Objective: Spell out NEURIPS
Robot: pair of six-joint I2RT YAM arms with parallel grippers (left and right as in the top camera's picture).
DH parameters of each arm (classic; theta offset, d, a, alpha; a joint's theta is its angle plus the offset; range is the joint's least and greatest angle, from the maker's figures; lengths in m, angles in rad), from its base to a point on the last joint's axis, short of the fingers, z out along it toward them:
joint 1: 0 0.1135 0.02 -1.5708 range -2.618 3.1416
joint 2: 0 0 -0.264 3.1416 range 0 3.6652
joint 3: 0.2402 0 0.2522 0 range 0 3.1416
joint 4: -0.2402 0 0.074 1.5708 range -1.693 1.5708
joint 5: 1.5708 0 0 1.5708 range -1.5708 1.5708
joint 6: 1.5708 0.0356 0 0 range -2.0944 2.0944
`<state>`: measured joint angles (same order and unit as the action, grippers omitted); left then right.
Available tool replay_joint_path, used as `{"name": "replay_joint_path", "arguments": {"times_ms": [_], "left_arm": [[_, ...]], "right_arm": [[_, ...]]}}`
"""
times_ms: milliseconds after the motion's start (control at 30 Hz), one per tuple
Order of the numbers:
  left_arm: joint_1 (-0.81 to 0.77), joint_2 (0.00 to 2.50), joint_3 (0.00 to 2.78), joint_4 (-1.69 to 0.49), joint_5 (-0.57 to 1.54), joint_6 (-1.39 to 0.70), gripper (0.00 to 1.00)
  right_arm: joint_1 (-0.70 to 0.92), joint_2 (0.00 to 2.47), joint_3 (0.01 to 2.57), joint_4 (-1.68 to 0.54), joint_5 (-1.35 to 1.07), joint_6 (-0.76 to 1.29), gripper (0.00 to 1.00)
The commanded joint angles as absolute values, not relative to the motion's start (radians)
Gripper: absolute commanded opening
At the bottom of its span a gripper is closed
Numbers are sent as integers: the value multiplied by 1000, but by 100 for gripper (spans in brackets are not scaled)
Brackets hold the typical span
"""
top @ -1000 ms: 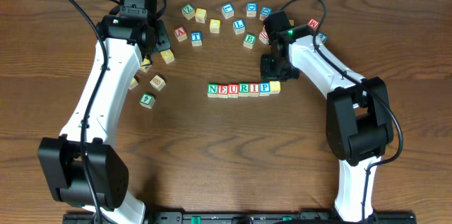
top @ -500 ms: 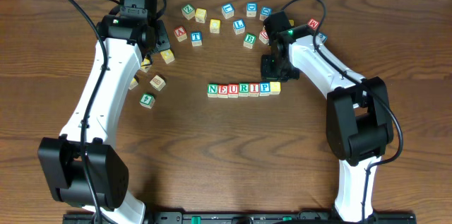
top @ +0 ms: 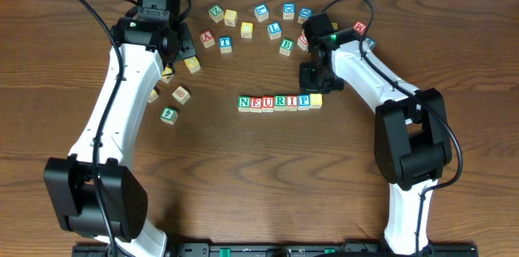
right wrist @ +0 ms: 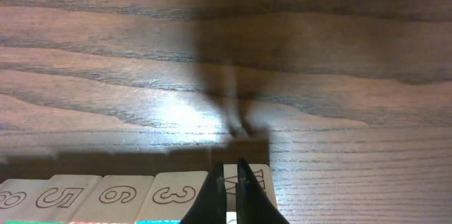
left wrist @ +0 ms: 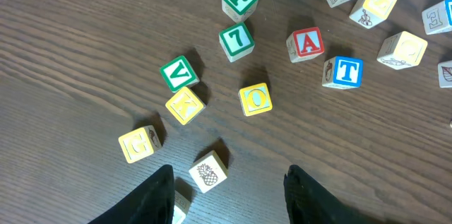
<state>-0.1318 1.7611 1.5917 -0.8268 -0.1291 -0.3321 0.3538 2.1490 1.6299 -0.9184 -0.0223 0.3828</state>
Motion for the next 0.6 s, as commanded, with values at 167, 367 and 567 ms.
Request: {"name": "replay_joint_path", "arguments": {"times_ms": [167, 367, 567], "left_arm": [[-130, 1760, 1576, -830, -123, -315, 50], [-130, 1760, 1576, -830, -123, -315, 50], [-130, 1760, 1576, -849, -123, -315, 50]], "right_arm": [[344, 2137, 1675, -913, -21, 357, 2], [311, 2092, 1733, -963, -21, 358, 6], [274, 2044, 1735, -1041, -21, 358, 10]]}}
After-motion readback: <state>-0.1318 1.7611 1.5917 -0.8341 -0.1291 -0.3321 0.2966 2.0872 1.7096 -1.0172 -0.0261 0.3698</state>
